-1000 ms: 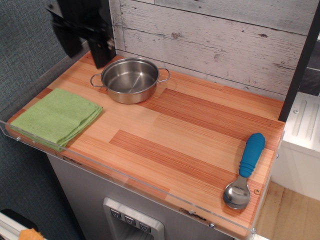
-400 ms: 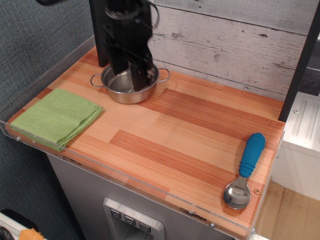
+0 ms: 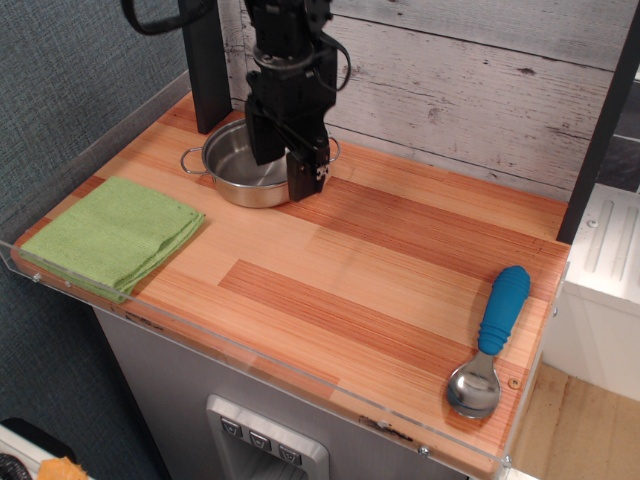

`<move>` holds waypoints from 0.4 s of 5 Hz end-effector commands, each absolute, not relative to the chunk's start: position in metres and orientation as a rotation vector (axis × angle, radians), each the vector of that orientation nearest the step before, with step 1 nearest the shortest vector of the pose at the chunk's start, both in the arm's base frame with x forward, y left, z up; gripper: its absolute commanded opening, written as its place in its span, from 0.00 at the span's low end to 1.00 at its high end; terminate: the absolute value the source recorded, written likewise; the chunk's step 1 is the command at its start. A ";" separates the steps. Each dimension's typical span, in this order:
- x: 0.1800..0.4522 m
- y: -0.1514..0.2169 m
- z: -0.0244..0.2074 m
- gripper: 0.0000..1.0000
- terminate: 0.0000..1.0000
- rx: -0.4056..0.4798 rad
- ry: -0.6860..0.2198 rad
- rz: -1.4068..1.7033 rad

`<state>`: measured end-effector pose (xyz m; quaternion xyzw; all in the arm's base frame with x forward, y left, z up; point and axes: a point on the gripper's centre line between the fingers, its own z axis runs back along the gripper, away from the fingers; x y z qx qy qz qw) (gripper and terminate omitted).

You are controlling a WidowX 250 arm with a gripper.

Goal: Place the vessel on the green cloth

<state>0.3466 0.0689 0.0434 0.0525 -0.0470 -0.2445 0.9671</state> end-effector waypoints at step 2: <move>0.362 0.068 0.040 1.00 0.00 0.079 -0.122 -0.559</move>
